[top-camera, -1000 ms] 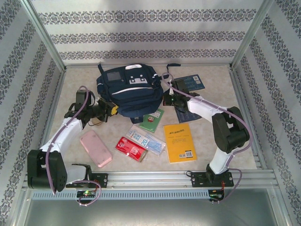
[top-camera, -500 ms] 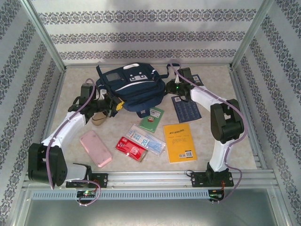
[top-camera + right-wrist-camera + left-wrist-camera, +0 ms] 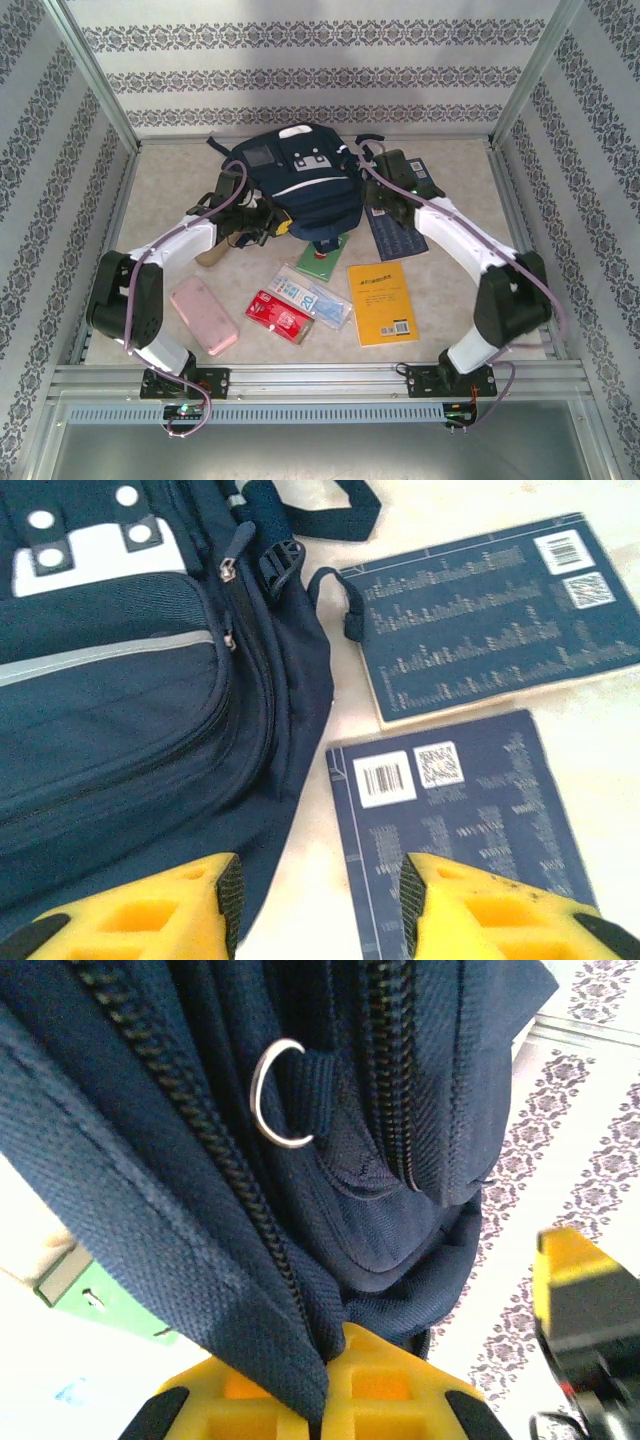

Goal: Pack the student bag
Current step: Place the student bag at the top-center of the table, then pick up the book from the bottom-center of the table.

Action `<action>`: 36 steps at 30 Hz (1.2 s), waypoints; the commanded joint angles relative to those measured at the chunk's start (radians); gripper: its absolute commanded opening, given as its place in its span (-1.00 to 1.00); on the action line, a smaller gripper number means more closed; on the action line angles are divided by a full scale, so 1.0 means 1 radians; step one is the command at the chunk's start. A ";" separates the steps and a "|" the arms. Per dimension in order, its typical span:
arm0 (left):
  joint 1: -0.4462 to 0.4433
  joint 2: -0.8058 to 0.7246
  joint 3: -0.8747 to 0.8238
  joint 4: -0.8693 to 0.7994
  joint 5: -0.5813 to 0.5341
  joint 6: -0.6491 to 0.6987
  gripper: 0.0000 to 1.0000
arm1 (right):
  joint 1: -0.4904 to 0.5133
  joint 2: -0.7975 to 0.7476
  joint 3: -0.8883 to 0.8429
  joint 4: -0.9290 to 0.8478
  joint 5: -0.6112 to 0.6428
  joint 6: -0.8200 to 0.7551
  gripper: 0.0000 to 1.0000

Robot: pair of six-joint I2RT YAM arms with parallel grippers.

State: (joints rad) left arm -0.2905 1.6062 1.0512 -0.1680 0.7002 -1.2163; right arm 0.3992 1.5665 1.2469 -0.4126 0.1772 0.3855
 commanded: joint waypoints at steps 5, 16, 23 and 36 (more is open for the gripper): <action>-0.021 -0.019 0.020 -0.114 -0.022 0.195 -0.08 | -0.029 -0.209 -0.279 -0.091 -0.231 0.163 0.08; -0.258 -0.079 0.170 -0.489 -0.202 0.585 0.25 | -0.125 -0.481 -0.676 -0.107 -0.313 0.281 0.36; -0.448 0.115 0.182 -0.323 -0.105 0.552 0.27 | -0.282 -0.499 -0.800 0.059 -0.534 0.298 0.46; -0.473 0.413 0.296 -0.118 -0.036 0.448 0.25 | -0.341 -0.376 -0.851 0.223 -0.723 0.280 0.44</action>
State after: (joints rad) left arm -0.7639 1.9797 1.3041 -0.3580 0.6376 -0.7448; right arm 0.0433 1.1511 0.4156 -0.2939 -0.4221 0.6811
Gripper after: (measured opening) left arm 0.628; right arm 0.721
